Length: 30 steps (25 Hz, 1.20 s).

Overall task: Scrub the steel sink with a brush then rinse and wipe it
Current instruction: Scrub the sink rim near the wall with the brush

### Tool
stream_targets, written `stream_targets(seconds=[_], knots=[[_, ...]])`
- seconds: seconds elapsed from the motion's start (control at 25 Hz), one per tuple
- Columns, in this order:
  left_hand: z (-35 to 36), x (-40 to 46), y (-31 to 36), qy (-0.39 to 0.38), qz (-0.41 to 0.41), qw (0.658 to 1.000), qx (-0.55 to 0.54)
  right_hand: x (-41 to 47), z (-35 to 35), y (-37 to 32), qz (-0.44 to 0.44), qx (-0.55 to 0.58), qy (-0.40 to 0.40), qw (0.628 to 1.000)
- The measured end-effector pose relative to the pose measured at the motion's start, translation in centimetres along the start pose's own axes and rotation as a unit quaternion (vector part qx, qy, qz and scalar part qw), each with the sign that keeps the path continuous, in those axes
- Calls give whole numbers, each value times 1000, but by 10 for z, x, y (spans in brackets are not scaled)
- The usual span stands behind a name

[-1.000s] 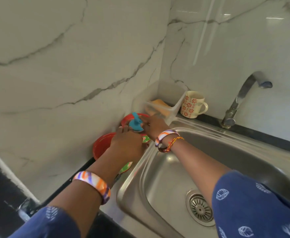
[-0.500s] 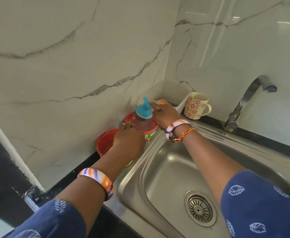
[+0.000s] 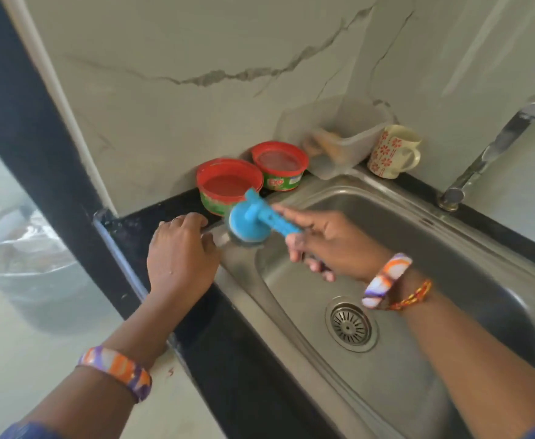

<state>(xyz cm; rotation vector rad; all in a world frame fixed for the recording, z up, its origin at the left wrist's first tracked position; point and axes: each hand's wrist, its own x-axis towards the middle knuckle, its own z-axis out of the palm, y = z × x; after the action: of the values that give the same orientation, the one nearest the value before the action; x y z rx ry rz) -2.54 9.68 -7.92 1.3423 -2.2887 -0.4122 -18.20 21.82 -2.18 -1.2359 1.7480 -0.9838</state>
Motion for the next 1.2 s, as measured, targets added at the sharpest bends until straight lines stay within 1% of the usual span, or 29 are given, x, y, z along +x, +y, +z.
stream_targets(seconds=[0.04, 0.08, 0.12, 0.16, 0.2, 0.24, 0.32, 0.36, 0.4, 0.48, 0.52, 0.56, 0.6, 0.64, 0.72, 0.76, 0.8, 0.84, 0.92, 0.96, 1.0, 1.04, 1.08, 1.12, 1.2], knots=[[4, -3, -2, -8, -7, 1000, 28, 1, 8, 10, -7, -70, -28, 997], [7, -5, -4, -14, -7, 999, 52, 5, 14, 20, -25, -136, -32, 990], [11, -8, -7, -24, -3, 997, 74, 13, 13, 30, -50, -192, -3, 980], [15, -11, -7, -31, 0, 996, 85, 24, 5, 40, -65, -234, 45, 969], [17, -13, -8, -33, 0, 995, 90, 35, -6, 45, -56, -261, 101, 958], [19, -13, -8, -23, -1, 996, 91, 45, -20, 48, -28, -282, 147, 948], [20, -14, -4, -8, -9, 996, 93, 55, -37, 56, 34, -310, 204, 928], [20, -14, -2, -8, -14, 995, 95, 55, -31, 56, 30, -314, 207, 926], [19, -15, -1, -11, -17, 995, 97, 51, -15, 52, -2, -305, 188, 934], [18, -16, -1, -20, -17, 995, 101, 33, 33, 42, -93, -247, 114, 958], [18, -16, -1, -26, -21, 994, 100, 26, 46, 39, -116, -247, 97, 957], [17, -17, -1, -32, -28, 994, 96, 24, 45, 38, -123, -269, 107, 949], [17, -17, 0, -35, -35, 994, 93, 30, 32, 41, -104, -298, 127, 940], [17, -16, 0, -34, -40, 994, 91, 39, 10, 44, -53, -320, 153, 934], [18, -15, 0, -32, -43, 994, 93, 46, -35, 50, 74, -320, 221, 918], [18, -15, 1, -30, -43, 994, 93, 44, -43, 53, 107, -303, 245, 915], [18, -15, 1, -29, -45, 994, 91, 43, -38, 56, 95, -291, 244, 920], [17, -16, 1, -30, -49, 994, 90, 42, -22, 55, 47, -273, 219, 936], [16, -16, 2, -31, -48, 994, 93, 31, 20, 48, -42, -189, 115, 974], [16, -16, 2, -30, -45, 994, 95, 28, 32, 48, -67, -157, 83, 982], [16, -16, 2, -29, -45, 994, 96, 31, 31, 48, -82, -154, 83, 981], [16, -16, 2, -29, -47, 994, 96, 38, 19, 51, -72, -183, 116, 974], [16, -16, 2, -29, -47, 994, 96, 47, 1, 54, -39, -213, 161, 963], [17, -16, 2, -29, -47, 994, 97, 54, -20, 57, 13, -237, 204, 950], [19, -16, 2, -25, -44, 994, 99, 52, -53, 62, 106, -257, 262, 924]])
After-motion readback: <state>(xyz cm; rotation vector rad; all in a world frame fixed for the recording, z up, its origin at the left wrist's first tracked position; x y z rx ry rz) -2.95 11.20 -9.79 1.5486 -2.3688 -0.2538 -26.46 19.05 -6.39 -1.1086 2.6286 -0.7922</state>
